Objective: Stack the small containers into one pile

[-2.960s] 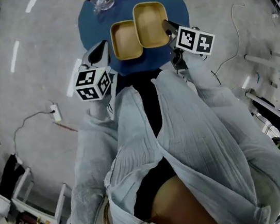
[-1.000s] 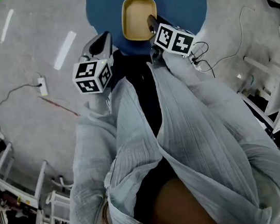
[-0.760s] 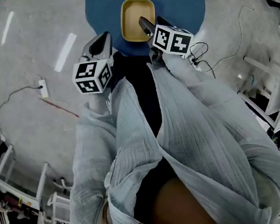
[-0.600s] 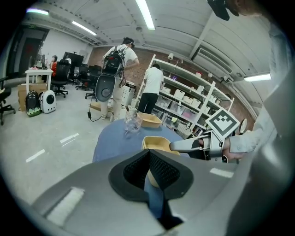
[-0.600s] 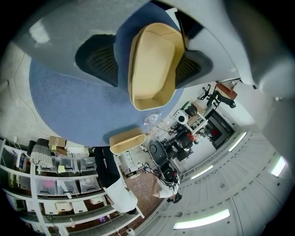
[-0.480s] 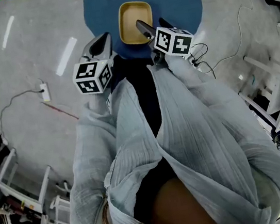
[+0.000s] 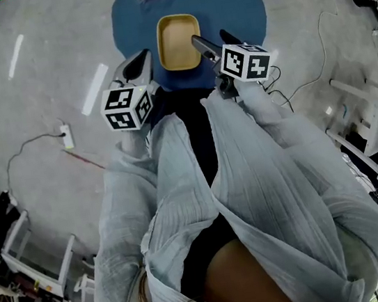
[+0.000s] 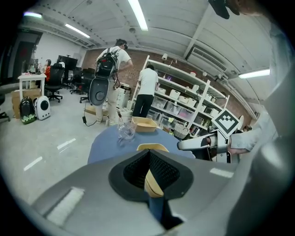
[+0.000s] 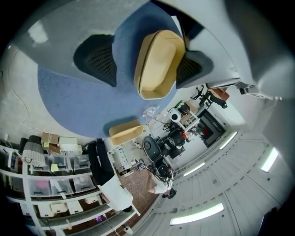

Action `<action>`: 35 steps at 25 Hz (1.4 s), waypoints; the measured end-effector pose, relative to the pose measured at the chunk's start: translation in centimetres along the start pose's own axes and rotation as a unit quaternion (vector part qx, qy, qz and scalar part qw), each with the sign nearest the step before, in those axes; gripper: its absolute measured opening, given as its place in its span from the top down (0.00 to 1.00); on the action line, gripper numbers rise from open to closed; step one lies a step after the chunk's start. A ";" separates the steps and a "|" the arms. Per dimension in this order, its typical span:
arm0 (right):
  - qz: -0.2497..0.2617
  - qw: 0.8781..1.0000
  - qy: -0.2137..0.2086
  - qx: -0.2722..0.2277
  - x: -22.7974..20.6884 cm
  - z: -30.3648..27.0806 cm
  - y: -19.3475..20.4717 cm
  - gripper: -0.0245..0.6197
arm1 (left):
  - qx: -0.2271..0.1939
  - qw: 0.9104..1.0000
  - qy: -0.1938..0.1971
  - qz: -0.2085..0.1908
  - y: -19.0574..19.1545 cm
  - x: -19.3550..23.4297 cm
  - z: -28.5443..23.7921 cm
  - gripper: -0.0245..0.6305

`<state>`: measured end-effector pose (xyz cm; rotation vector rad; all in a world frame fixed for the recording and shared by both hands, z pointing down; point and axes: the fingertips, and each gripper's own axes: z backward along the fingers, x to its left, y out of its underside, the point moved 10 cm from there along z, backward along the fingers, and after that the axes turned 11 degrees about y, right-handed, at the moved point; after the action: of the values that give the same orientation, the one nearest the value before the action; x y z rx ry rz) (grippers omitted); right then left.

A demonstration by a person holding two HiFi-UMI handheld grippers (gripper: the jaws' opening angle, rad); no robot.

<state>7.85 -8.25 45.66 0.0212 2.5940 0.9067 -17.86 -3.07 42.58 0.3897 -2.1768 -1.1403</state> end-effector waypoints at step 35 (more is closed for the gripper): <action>0.062 0.986 -0.039 -0.147 -8.8 1.3 -12.3 0.45 | 0.004 0.999 0.040 -0.031 -5.9 -1.4 -7.8 0.94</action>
<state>17.87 -18.41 40.44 0.1360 2.3838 1.2976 -11.88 -10.63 40.46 0.5019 -2.1146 -1.1299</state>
